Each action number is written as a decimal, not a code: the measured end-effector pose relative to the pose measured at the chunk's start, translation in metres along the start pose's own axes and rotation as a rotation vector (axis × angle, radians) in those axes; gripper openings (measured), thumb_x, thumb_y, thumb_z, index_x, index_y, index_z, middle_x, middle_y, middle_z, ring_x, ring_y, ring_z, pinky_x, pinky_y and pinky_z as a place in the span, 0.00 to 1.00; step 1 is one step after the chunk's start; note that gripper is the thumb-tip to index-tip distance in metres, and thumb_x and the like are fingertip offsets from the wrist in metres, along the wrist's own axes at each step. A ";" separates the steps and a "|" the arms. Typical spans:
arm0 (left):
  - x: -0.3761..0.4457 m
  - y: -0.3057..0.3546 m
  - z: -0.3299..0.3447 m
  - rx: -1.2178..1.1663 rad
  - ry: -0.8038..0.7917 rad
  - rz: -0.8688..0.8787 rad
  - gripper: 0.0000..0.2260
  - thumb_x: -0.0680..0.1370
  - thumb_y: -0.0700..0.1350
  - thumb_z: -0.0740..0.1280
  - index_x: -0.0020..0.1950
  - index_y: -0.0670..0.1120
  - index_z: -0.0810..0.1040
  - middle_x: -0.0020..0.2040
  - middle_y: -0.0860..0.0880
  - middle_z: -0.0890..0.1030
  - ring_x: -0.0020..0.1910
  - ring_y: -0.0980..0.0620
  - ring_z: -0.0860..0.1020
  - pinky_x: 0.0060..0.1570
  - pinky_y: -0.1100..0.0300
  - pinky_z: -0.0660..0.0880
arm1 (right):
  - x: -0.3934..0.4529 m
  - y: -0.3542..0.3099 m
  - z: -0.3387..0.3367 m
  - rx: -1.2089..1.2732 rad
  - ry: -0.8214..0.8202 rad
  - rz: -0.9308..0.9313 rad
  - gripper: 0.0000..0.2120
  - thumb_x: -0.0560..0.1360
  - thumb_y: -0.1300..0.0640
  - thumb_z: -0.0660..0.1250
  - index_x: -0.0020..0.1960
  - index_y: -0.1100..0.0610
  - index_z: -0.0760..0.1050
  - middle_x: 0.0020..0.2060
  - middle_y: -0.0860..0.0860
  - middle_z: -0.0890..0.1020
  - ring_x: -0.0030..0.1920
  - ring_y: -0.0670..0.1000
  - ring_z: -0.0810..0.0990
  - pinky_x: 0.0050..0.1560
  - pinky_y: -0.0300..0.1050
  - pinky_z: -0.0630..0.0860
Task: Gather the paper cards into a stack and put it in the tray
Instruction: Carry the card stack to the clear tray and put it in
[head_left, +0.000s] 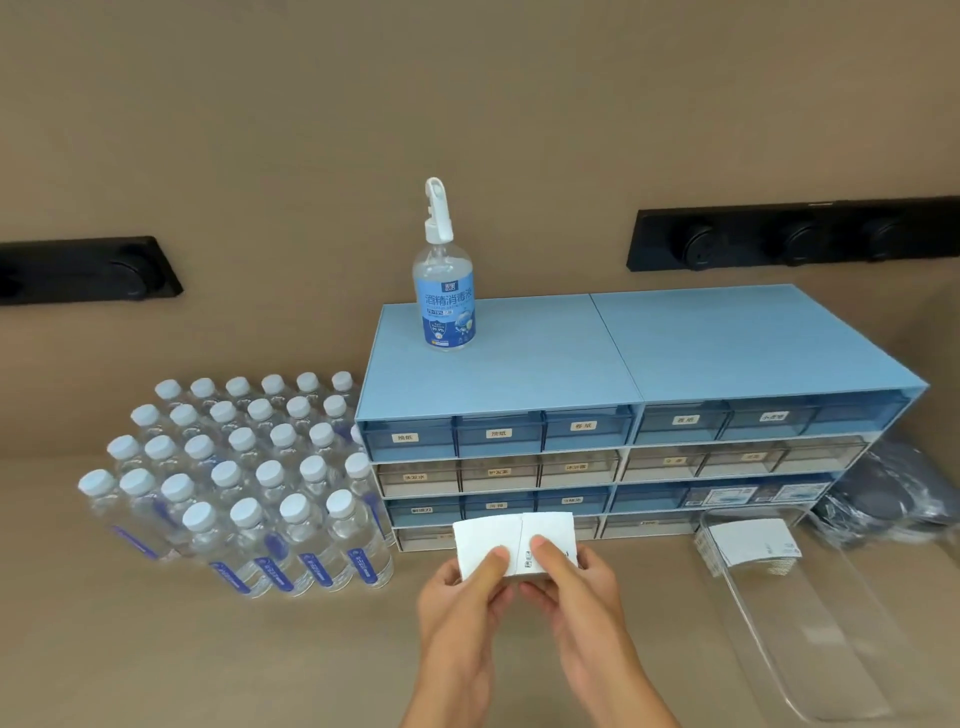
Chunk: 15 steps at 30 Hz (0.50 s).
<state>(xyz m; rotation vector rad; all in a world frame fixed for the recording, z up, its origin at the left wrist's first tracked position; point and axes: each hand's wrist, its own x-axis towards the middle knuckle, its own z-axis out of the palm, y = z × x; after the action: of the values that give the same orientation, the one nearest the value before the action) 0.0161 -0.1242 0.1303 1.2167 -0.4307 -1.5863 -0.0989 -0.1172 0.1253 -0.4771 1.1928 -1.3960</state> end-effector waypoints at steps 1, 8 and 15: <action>0.001 -0.001 0.001 0.005 0.001 0.001 0.09 0.74 0.36 0.73 0.53 0.36 0.81 0.49 0.37 0.87 0.41 0.47 0.86 0.44 0.56 0.79 | -0.001 -0.001 0.000 0.010 0.008 0.004 0.09 0.74 0.60 0.71 0.53 0.63 0.79 0.45 0.58 0.88 0.41 0.53 0.87 0.41 0.44 0.80; -0.004 -0.019 0.021 0.012 -0.054 -0.022 0.07 0.74 0.35 0.74 0.50 0.36 0.82 0.50 0.35 0.86 0.43 0.45 0.85 0.43 0.55 0.79 | -0.012 -0.008 -0.024 0.110 0.101 0.012 0.08 0.75 0.62 0.71 0.53 0.64 0.80 0.43 0.59 0.87 0.40 0.53 0.85 0.42 0.45 0.80; -0.013 -0.054 0.072 0.054 -0.120 -0.064 0.06 0.73 0.35 0.74 0.49 0.36 0.82 0.49 0.35 0.86 0.43 0.44 0.85 0.44 0.54 0.79 | -0.012 -0.029 -0.081 0.174 0.197 -0.031 0.07 0.74 0.63 0.71 0.51 0.65 0.80 0.40 0.58 0.87 0.38 0.52 0.85 0.40 0.45 0.81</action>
<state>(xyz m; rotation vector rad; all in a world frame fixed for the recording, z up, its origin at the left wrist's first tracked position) -0.0738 -0.1123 0.1252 1.1894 -0.5189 -1.7185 -0.1783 -0.0821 0.1226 -0.2415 1.2112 -1.5861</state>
